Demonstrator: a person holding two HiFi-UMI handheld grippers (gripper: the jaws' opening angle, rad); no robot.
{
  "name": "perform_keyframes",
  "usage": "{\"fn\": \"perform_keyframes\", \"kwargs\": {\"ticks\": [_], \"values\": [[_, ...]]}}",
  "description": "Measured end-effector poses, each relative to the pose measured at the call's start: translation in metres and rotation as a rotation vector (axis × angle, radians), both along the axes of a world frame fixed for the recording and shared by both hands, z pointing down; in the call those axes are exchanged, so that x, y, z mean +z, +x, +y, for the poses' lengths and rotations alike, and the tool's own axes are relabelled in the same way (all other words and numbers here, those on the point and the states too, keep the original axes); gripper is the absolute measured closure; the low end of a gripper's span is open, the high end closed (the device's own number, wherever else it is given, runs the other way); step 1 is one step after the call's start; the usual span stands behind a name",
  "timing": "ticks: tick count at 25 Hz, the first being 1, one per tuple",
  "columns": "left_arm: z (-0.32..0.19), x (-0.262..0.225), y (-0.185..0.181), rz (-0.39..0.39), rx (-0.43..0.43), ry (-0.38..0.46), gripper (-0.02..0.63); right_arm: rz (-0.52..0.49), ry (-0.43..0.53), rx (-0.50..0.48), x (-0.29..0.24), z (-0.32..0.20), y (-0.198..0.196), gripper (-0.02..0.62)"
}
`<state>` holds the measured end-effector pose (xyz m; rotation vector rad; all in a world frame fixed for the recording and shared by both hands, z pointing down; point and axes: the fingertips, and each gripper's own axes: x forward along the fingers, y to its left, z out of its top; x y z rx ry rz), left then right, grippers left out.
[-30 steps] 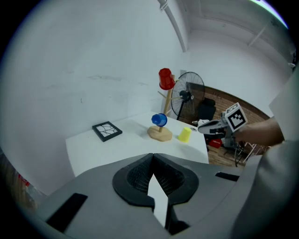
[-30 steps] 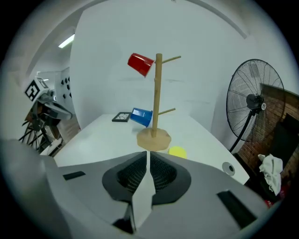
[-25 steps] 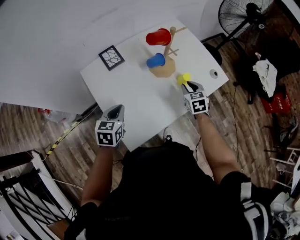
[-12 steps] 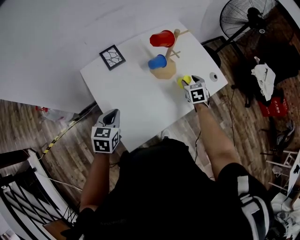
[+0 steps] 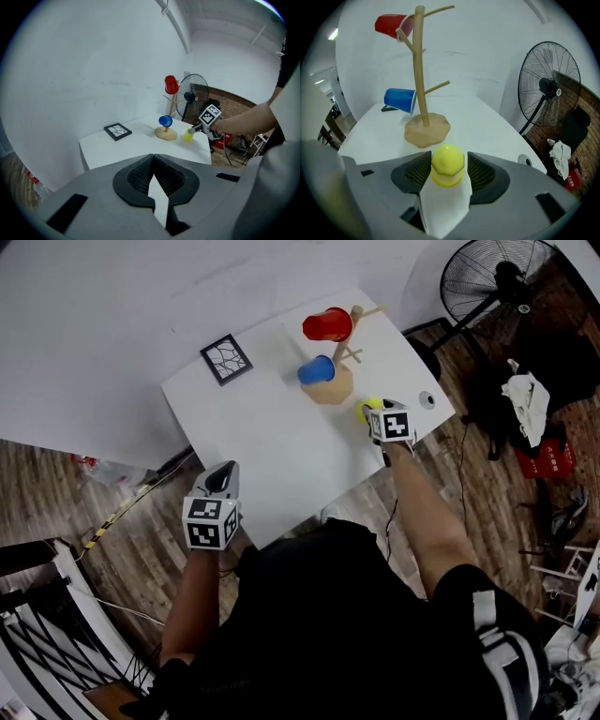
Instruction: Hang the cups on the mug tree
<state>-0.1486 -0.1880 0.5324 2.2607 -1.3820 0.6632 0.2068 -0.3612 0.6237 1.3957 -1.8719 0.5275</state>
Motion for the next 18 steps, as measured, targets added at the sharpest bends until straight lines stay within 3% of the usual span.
{"fn": "perform_keyframes", "kwargs": {"ticks": [6,18], "values": [[-0.001,0.005,-0.002,0.015,-0.002,-0.012,0.589,-0.046,-0.048,0.052,0.008,0.004,0.006,0.377],[-0.009,0.003,0.008,0.036,0.036,0.002,0.589,-0.107,0.063,0.009,-0.026,0.031,-0.009,0.379]]}}
